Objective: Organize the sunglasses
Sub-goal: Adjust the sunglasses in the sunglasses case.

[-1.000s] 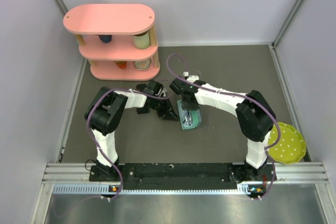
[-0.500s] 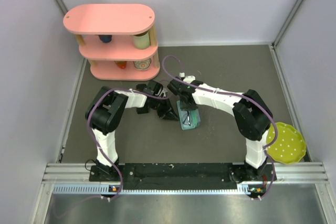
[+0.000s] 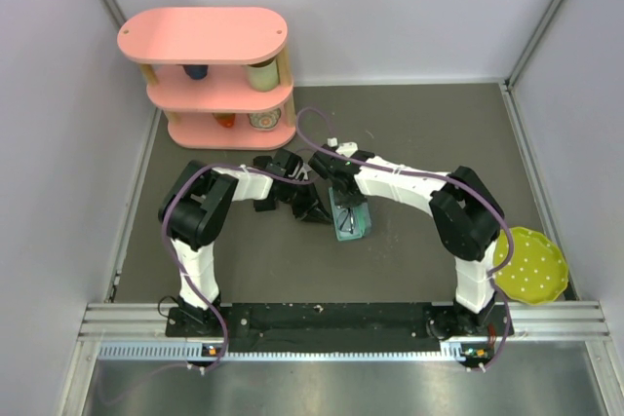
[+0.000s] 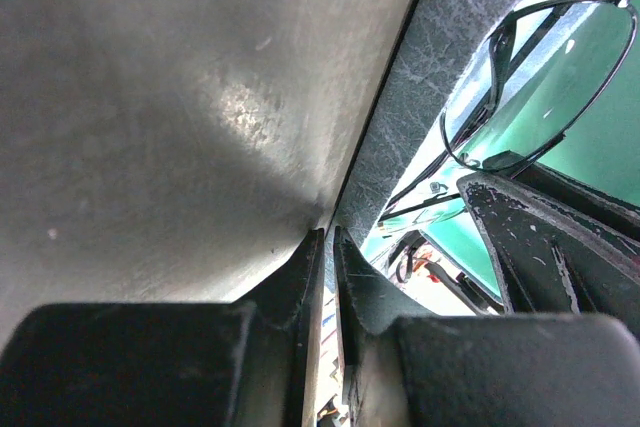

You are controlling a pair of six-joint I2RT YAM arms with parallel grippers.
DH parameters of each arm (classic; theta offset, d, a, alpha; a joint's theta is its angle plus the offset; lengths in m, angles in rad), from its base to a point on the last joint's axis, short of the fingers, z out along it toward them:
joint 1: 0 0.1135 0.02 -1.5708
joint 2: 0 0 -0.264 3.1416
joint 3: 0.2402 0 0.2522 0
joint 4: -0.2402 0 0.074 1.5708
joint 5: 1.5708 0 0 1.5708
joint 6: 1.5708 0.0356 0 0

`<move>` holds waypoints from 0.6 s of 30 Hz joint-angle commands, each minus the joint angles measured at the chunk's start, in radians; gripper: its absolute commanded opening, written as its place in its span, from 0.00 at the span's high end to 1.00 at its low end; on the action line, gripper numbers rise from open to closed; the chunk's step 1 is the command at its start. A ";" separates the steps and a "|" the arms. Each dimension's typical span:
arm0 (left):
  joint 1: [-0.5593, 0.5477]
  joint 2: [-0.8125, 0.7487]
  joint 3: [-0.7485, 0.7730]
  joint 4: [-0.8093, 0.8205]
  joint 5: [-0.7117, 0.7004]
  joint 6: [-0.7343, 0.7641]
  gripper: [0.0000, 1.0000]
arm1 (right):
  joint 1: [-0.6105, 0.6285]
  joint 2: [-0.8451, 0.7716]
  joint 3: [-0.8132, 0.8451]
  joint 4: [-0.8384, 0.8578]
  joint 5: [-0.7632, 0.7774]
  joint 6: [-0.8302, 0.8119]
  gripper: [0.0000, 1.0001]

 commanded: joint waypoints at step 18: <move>-0.004 0.028 0.025 0.009 -0.013 0.026 0.87 | 0.015 -0.068 -0.051 0.064 -0.147 -0.079 1.00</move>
